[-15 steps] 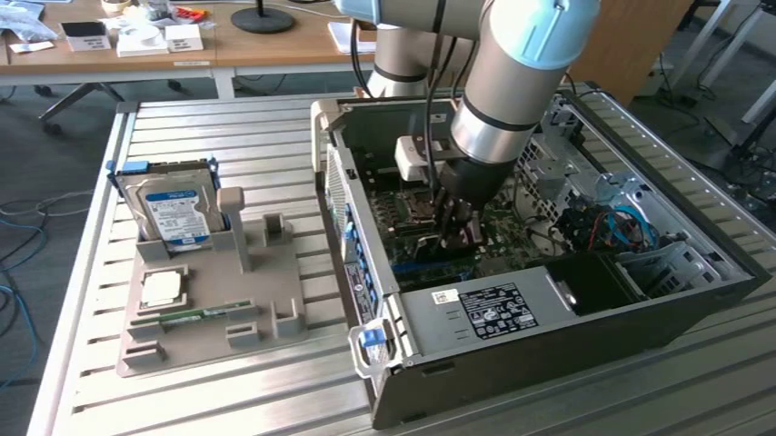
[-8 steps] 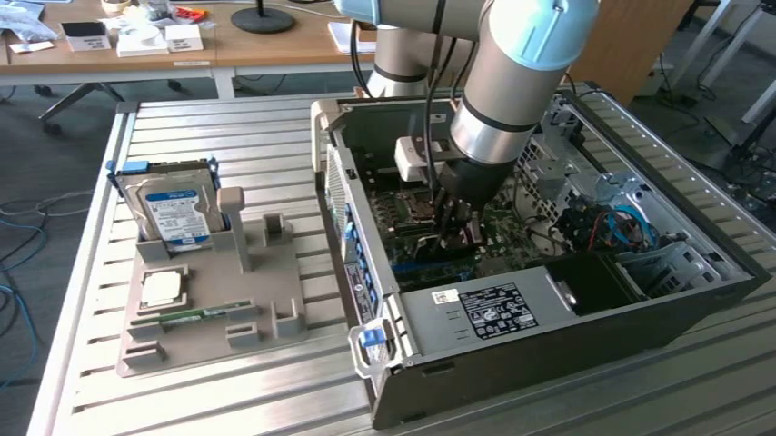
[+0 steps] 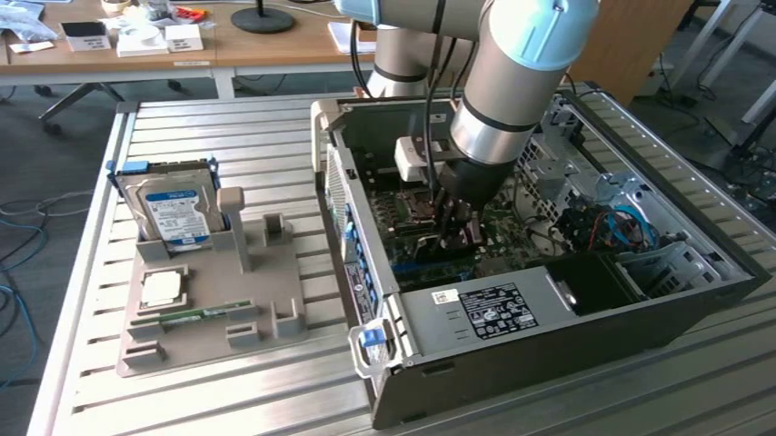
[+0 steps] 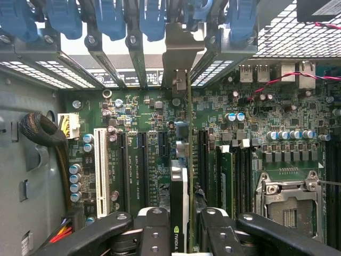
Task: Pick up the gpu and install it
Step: 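Insert the gpu into the slot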
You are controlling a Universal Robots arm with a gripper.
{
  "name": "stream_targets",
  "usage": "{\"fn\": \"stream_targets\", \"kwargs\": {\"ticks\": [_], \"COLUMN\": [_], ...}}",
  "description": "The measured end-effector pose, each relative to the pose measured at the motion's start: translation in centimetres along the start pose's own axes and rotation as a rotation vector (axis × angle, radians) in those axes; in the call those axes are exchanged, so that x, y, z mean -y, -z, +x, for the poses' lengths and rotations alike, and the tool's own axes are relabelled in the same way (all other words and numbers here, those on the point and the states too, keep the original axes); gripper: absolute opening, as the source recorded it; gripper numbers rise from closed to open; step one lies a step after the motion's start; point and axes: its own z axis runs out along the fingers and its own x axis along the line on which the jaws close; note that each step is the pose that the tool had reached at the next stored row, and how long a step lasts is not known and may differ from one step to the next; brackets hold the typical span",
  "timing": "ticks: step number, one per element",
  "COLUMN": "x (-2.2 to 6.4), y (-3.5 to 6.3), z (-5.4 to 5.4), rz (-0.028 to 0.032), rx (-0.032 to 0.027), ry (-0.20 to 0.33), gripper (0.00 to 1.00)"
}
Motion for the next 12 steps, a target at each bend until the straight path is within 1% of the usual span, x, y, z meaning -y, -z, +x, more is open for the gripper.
{"fn": "stream_targets", "kwargs": {"ticks": [8,9,10,11,12], "x": [0.0,0.0,0.01,0.01,0.0], "y": [0.0,-0.01,-0.1,-0.07,-0.02], "z": [0.0,-0.01,-0.01,-0.01,-0.01], "rz": [0.0,0.0003,0.0008,0.0006,0.0002], "rx": [0.0,0.0006,0.0024,0.0015,0.0005], "ry": [0.0,0.0,0.0,0.0,0.0], "gripper": [0.27,0.27,0.27,0.27,0.33]}}
